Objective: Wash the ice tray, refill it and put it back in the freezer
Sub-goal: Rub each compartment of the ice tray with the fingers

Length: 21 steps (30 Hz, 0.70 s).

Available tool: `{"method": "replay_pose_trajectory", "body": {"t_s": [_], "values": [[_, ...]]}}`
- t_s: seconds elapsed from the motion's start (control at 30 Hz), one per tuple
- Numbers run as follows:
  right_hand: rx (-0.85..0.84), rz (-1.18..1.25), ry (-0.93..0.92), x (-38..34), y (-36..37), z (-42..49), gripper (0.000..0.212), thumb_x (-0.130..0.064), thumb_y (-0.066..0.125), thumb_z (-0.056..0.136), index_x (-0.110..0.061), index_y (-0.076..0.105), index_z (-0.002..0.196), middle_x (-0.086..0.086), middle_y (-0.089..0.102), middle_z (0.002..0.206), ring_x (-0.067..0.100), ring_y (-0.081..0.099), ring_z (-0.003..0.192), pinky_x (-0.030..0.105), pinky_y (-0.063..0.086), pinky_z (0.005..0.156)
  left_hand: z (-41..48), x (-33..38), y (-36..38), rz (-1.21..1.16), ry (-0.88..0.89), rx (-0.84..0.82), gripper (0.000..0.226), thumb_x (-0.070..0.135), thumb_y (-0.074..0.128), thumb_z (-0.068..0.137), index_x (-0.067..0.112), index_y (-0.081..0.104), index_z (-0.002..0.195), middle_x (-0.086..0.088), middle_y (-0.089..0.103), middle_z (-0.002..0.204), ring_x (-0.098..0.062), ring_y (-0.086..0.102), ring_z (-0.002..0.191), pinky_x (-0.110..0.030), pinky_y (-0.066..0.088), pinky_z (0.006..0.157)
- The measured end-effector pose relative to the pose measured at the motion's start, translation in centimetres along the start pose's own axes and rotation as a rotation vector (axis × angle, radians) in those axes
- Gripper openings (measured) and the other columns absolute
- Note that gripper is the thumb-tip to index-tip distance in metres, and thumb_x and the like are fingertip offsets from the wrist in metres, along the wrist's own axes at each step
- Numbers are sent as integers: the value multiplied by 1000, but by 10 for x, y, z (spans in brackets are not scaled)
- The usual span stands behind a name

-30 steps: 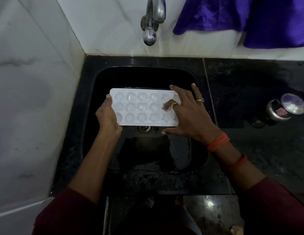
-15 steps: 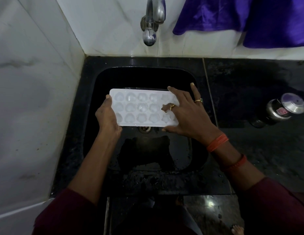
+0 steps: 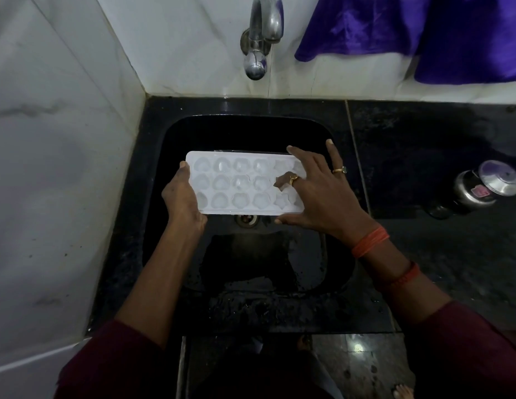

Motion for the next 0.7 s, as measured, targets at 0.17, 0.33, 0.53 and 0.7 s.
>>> {"method": "replay_pose_trajectory", "body": {"t_s": [0.17,0.33,0.53,0.7], "values": [[-1,-18,-2,-1,0,0,78,-77,69,64,-28,65,125,14,32,158,30,30,146,60,-4,122,-2,1,1,2,1,10,37,40,59,103,9,72,119,-10,78,109,-29,77,94,-42,64,64],[-40,-73,-28,-2,3,0,82,-82,50,68,-24,69,123,16,30,160,31,32,145,61,-4,121,-2,0,0,-4,-6,7,37,40,59,103,9,72,119,-10,78,109,-29,77,92,-41,64,64],[-83,-62,-54,-2,6,0,85,-86,38,73,-26,69,126,15,27,161,29,31,146,62,-6,121,-1,0,-2,5,-2,3,35,40,59,103,10,73,117,-8,79,105,-29,78,91,-43,64,67],[-27,-54,-50,-2,-4,2,89,-90,29,72,-28,71,120,13,36,157,27,35,144,59,-9,121,0,0,-3,21,-3,17,34,40,60,102,12,73,116,-7,79,105,-27,78,90,-40,64,64]]}}
Point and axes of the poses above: each hand's wrist, its own z-axis towards the middle knuckle, its own y-axis out of the palm, x = y × z, the point moved 4 cm from there along z, towards the middle knuckle
